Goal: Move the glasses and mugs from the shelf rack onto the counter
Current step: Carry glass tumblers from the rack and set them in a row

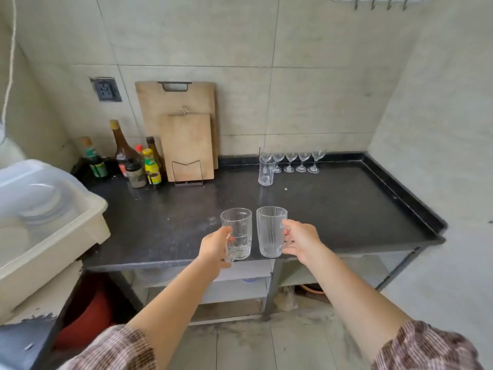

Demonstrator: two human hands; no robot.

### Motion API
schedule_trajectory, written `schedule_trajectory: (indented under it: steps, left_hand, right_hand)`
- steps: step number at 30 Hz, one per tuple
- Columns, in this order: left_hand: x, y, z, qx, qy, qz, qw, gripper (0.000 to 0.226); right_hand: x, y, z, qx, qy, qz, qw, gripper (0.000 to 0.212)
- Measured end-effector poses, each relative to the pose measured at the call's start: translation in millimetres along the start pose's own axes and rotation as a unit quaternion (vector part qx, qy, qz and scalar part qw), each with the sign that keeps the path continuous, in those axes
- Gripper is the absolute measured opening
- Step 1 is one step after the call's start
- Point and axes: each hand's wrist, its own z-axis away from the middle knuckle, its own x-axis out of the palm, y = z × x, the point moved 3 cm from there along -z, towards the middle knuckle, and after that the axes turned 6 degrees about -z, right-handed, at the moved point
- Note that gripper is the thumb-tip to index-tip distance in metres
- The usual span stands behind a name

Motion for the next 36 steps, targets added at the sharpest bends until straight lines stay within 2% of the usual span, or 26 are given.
schedule_trajectory:
  steps: [3,8,18,24,36]
  left_hand:
    - [47.4,16.6,-36.1,-0.011,-0.024,-0.008,1.000,0.019]
    - [130.5,43.0,-95.3,-0.030,-0.046,0.011,0.998,0.016]
    - [273.9,103.8,-220.4,-0.084,-0.019,0.021,0.996,0.019]
    - [312.0,126.5,-275.0,-0.101,-0.014,0.010,0.995,0.023]
    - [333.9,131.3,-344.6,-0.046,0.008,-0.027,0.999,0.026]
  right_hand:
    - [-22.4,-23.2,-47.8,0.001,0.022,-0.015,1.000,0.026]
    - [-50.5,-66.5,-137.5,-0.006,0.039,0.004,0.999,0.016]
    - [-89.3,-140.2,-317.9,0.060,0.030,0.025,0.997,0.017]
    - [-86.9,-161.4,-384.4,0.091,0.040,-0.001,0.995,0.018]
    - [-55.4,-157.3,-453.9,0.125,0.073,-0.071,0.987,0.019]
